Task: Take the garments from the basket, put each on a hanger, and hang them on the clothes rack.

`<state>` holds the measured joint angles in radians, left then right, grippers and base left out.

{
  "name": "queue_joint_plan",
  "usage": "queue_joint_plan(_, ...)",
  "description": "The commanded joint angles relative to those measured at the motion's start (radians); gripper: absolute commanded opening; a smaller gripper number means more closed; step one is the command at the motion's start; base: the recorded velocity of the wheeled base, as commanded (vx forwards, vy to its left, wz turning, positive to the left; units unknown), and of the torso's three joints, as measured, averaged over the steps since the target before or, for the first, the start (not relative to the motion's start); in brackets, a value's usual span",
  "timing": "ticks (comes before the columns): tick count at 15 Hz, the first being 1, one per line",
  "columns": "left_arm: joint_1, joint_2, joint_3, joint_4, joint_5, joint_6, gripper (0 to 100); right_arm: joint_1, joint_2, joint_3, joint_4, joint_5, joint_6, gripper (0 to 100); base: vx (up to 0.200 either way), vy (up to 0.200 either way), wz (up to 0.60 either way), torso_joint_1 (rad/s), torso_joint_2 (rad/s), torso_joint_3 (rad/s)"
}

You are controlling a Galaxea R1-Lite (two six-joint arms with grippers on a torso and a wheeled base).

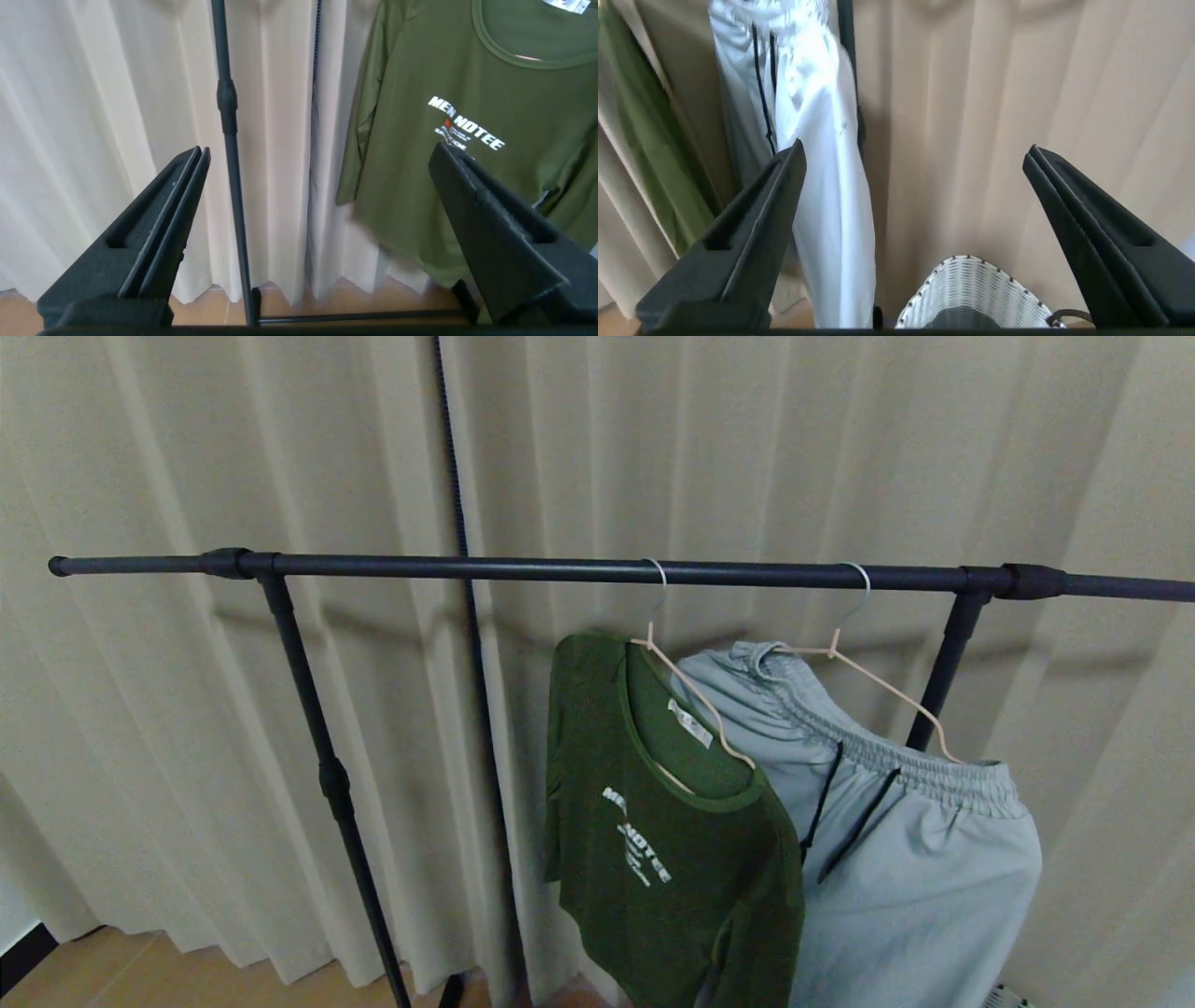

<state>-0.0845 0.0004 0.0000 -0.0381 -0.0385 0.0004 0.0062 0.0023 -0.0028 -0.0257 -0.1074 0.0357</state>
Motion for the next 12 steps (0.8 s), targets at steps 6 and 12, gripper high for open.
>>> queue_joint_plan(6,0.000,0.000,0.000,0.000,0.000,0.000,100,0.001,-0.002,0.003,0.000,0.000,0.000,100,0.000,0.000,0.00,0.000,0.00,0.000)
queue_joint_plan(12,0.000,0.000,0.000,0.000,0.000,0.000,100,0.001,-0.002,0.003,0.000,0.000,0.000,100,0.000,0.000,0.00,0.000,0.00,0.000)
